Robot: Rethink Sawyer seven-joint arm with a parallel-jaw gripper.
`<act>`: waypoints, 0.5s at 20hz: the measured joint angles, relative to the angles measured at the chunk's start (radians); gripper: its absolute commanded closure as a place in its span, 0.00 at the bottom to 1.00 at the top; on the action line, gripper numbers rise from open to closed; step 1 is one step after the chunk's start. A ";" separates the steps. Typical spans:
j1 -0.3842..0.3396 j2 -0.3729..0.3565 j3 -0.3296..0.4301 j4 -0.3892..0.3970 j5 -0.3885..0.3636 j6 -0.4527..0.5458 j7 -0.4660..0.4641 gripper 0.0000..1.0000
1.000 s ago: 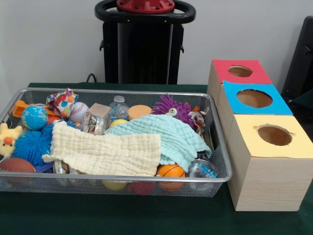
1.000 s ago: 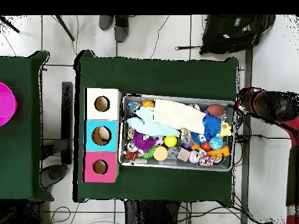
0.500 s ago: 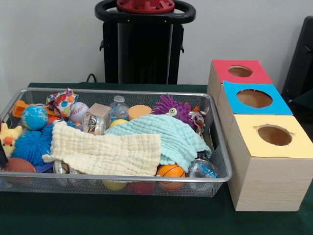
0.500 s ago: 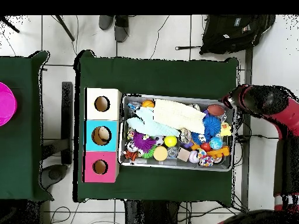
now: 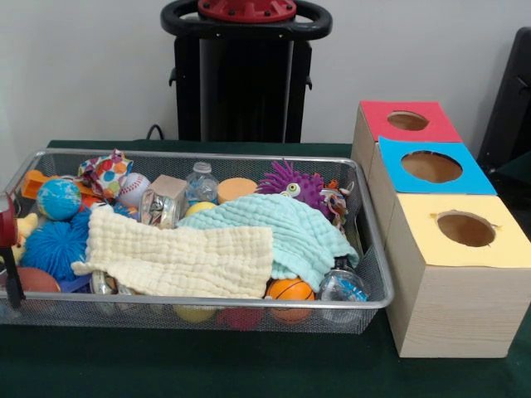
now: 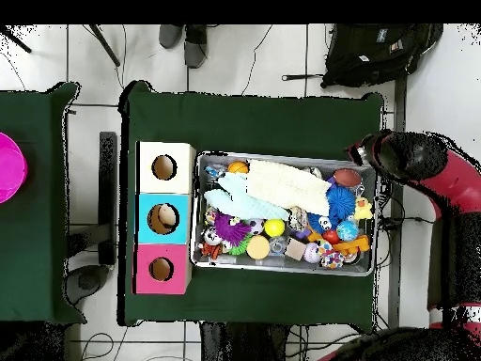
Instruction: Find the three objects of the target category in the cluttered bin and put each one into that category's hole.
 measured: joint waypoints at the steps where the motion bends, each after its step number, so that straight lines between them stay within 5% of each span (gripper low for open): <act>1: 0.010 0.000 -0.008 0.000 0.008 -0.007 0.020 0.00; 10: 0.083 -0.011 -0.065 0.018 0.055 -0.032 0.165 0.00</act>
